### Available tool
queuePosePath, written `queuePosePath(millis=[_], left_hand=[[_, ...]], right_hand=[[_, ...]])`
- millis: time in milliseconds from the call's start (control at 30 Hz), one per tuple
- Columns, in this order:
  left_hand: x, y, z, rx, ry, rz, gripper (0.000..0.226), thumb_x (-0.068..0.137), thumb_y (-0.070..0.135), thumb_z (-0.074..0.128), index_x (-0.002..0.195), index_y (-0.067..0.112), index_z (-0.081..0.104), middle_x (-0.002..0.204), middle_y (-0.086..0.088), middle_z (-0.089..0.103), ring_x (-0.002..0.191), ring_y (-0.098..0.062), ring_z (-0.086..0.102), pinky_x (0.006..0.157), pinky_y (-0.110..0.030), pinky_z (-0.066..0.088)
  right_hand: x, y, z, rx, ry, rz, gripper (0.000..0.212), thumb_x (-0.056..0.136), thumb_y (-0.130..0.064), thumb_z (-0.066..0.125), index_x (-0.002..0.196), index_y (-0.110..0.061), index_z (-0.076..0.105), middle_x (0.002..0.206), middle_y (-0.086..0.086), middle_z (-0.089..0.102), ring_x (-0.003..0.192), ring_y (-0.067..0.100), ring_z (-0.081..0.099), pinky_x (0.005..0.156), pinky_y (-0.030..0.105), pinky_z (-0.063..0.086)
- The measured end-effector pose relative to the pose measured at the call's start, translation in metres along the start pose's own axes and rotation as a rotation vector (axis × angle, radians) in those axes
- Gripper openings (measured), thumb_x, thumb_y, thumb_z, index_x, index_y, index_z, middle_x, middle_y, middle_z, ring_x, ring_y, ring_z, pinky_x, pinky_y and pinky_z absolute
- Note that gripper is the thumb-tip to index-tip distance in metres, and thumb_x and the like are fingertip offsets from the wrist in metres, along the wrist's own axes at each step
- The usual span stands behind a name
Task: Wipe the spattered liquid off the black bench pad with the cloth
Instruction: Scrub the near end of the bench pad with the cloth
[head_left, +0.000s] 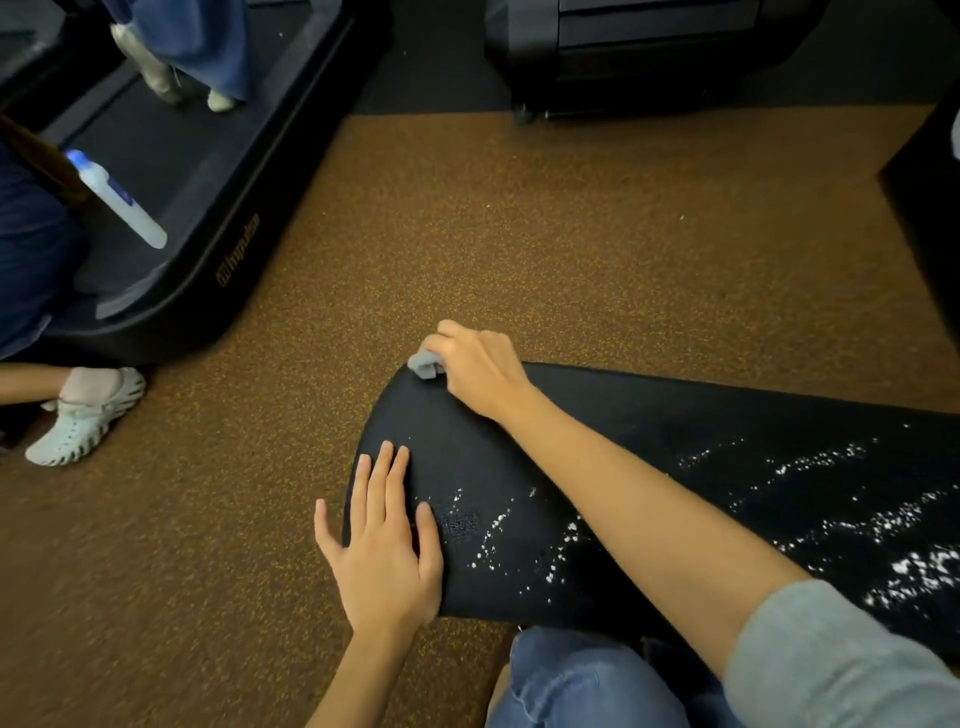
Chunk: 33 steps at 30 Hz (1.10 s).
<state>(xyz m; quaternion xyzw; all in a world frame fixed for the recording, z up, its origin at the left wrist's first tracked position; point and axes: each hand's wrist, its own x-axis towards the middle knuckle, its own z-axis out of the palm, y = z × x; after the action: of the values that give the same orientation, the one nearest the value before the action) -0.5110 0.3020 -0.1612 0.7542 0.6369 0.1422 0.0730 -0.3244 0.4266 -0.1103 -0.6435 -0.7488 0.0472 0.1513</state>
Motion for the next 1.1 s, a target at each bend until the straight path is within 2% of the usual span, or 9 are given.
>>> queuePosePath(millis=[100,167,233,333,467,567,767,967,1100], left_hand=[[-0.001,-0.001,0.0,0.015,0.014,-0.007,0.059,0.097,0.043,0.025,0.154,0.029,0.033,0.162,0.013,0.027,0.152,-0.007,0.017,0.121,-0.054,0.005],[-0.001,0.0,0.001,0.023,0.017,-0.005,0.059,0.098,0.043,0.025,0.154,0.027,0.034,0.162,0.012,0.029,0.151,-0.008,0.019,0.121,-0.055,0.006],[-0.001,0.001,0.001,0.015,0.008,-0.005,0.058,0.098,0.043,0.025,0.154,0.029,0.032,0.162,0.013,0.028,0.152,-0.007,0.017,0.121,-0.054,0.004],[-0.001,0.002,-0.001,0.008,0.004,-0.01,0.058,0.098,0.043,0.024,0.154,0.031,0.032,0.162,0.014,0.026,0.152,-0.006,0.016,0.122,-0.054,0.003],[-0.002,0.003,-0.003,0.005,0.004,-0.006,0.058,0.098,0.043,0.024,0.154,0.031,0.031,0.163,0.016,0.023,0.152,-0.005,0.013,0.122,-0.053,0.002],[-0.002,0.003,-0.004,-0.012,0.008,-0.004,0.057,0.099,0.043,0.026,0.154,0.032,0.031,0.163,0.016,0.023,0.152,-0.004,0.013,0.123,-0.052,0.001],[-0.002,0.002,-0.003,0.001,0.022,-0.001,0.058,0.098,0.042,0.025,0.154,0.029,0.034,0.161,0.013,0.029,0.152,-0.008,0.019,0.121,-0.055,0.006],[-0.002,0.003,-0.002,-0.008,0.017,-0.004,0.056,0.098,0.041,0.028,0.154,0.032,0.032,0.163,0.016,0.025,0.152,-0.004,0.015,0.122,-0.053,0.003],[-0.001,0.002,-0.001,-0.007,0.019,-0.005,0.057,0.098,0.042,0.026,0.154,0.03,0.034,0.163,0.015,0.025,0.152,-0.005,0.015,0.121,-0.053,0.003]], right_hand=[[-0.015,-0.041,0.02,0.092,-0.063,-0.253,0.016,0.075,-0.008,0.053,0.075,-0.023,0.059,0.094,-0.005,0.057,0.068,0.021,0.062,0.049,0.03,0.04],[-0.021,-0.051,0.028,0.069,-0.05,-0.359,0.022,0.079,-0.009,0.055,0.086,-0.026,0.067,0.096,-0.005,0.06,0.077,0.02,0.061,0.053,0.03,0.036],[-0.01,-0.041,0.031,-0.022,0.026,-0.419,0.032,0.085,-0.007,0.052,0.106,-0.025,0.068,0.122,-0.003,0.059,0.109,0.021,0.054,0.081,0.034,0.04],[-0.004,-0.03,0.032,0.029,-0.11,-0.552,0.048,0.083,0.009,0.055,0.126,-0.011,0.059,0.145,0.006,0.046,0.137,0.024,0.037,0.116,0.035,0.02],[0.001,-0.007,0.023,0.055,-0.142,-0.369,0.055,0.079,0.014,0.054,0.129,-0.009,0.055,0.14,0.011,0.051,0.129,0.03,0.045,0.108,0.04,0.035],[0.006,0.001,0.018,0.155,-0.042,-0.113,0.043,0.074,0.017,0.049,0.111,0.002,0.063,0.122,0.019,0.061,0.113,0.036,0.055,0.11,0.036,0.029],[-0.019,-0.044,0.029,0.275,-0.153,-0.437,0.045,0.075,0.019,0.049,0.113,0.0,0.065,0.128,0.018,0.06,0.126,0.033,0.049,0.112,0.035,0.025],[0.003,0.011,0.005,0.086,-0.107,-0.119,0.041,0.078,0.012,0.048,0.114,-0.004,0.061,0.122,0.013,0.06,0.115,0.03,0.053,0.095,0.04,0.042],[-0.023,-0.025,0.012,0.228,-0.107,-0.31,0.039,0.077,0.014,0.047,0.11,0.005,0.065,0.122,0.021,0.062,0.119,0.037,0.054,0.103,0.042,0.037]])
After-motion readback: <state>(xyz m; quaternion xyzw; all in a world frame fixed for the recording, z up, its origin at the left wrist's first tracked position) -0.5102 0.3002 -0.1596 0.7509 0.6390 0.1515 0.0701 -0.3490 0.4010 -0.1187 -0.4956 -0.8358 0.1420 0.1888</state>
